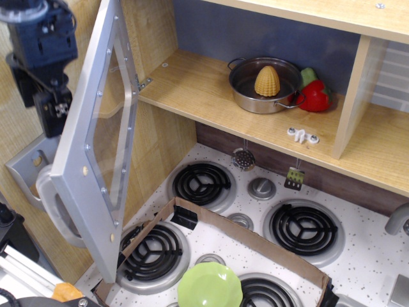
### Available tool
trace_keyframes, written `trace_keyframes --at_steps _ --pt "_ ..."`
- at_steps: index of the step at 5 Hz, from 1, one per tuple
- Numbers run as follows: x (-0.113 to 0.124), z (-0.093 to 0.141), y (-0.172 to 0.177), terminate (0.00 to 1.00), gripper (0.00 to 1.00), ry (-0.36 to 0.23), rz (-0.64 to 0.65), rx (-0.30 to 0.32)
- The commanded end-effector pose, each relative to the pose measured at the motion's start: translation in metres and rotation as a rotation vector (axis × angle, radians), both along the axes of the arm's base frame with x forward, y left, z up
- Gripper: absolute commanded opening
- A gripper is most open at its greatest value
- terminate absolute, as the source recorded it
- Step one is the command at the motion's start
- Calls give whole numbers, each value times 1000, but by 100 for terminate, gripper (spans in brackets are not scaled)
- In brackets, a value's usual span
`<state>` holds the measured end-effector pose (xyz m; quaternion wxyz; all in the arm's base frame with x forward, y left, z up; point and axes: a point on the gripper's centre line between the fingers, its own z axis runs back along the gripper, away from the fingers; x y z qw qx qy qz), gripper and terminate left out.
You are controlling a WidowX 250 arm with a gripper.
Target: Close microwave
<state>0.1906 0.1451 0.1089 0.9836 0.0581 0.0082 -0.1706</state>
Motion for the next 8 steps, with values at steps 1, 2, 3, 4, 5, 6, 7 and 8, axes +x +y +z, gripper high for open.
trace_keyframes --at_steps 1,2,3,4,5,6,7,8 --pt "31 -14 -32 0 100 -103 2 -68" --pt "47 -22 -52 0 100 -158 22 -134" --pt "61 -24 -65 0 100 -211 41 -174" --pt "82 -29 -78 0 100 -329 37 -228" --pt "99 -26 -80 0 100 -429 4 -273" --pt "118 -18 -86 0 100 -504 -19 -284" --pt "134 -13 -93 0 100 -553 -43 -293" --pt "150 -12 -94 0 100 -578 -93 -297"
